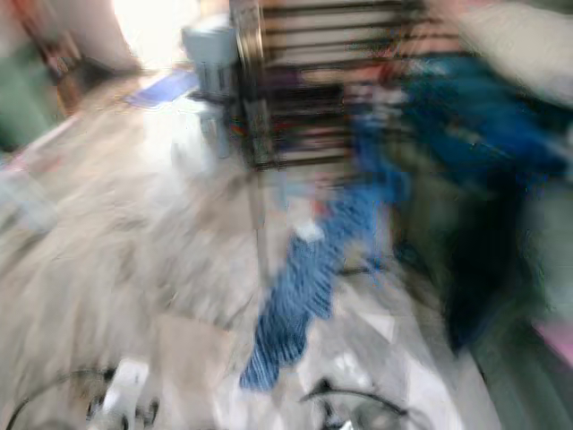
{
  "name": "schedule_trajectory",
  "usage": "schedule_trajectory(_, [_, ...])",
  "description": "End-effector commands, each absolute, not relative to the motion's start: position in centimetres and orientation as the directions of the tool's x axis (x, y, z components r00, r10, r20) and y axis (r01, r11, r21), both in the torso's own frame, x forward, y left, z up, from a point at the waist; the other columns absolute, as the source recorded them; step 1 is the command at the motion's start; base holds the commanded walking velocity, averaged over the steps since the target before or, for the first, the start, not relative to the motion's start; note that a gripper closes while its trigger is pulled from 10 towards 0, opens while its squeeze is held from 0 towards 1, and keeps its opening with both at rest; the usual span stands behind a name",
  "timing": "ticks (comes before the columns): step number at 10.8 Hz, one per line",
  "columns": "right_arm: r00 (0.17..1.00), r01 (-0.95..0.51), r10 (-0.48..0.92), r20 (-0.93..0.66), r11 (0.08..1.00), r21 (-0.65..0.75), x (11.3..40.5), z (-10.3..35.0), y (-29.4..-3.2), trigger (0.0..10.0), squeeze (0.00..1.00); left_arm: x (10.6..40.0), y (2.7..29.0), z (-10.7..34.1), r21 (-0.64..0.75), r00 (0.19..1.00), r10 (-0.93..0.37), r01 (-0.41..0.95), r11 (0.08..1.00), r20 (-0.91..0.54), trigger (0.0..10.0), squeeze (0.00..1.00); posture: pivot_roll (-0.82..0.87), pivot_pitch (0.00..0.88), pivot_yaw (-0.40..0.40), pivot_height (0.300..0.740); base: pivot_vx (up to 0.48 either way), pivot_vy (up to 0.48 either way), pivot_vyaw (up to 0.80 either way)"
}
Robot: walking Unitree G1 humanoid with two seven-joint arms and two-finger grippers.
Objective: Hang hanger
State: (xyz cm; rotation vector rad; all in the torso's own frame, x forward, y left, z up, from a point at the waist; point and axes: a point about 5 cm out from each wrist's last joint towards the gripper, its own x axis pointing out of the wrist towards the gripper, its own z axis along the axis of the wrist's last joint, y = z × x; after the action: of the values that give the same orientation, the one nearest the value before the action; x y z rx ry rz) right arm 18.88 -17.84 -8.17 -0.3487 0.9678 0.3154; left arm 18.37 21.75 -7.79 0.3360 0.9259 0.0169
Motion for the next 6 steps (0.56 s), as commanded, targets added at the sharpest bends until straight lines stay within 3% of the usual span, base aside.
schedule_trajectory(1, [0.516, -0.410, 0.117, -0.848, 0.903, -0.125, 18.4, -8.4, -17.6, 10.0, 0.00, 18.8, 21.7, -7.6, 0.297, 0.615, 0.152, 0.141, 0.944, -0.774, 10.0, 0.00, -0.05, 0.000, 0.054, 0.740, -0.337, 0.000, 0.00])
schedule_trajectory(6, [0.509, -0.384, 0.123, -0.852, 0.918, -0.098, 17.7, -8.8, -17.0, 10.0, 0.00, 18.9, 20.8, -7.7, 0.301, 0.615, 0.136, 0.172, 0.938, -0.776, 10.0, 0.00, -0.07, 0.000, 0.076, 0.740, -0.307, 0.000, 0.00])
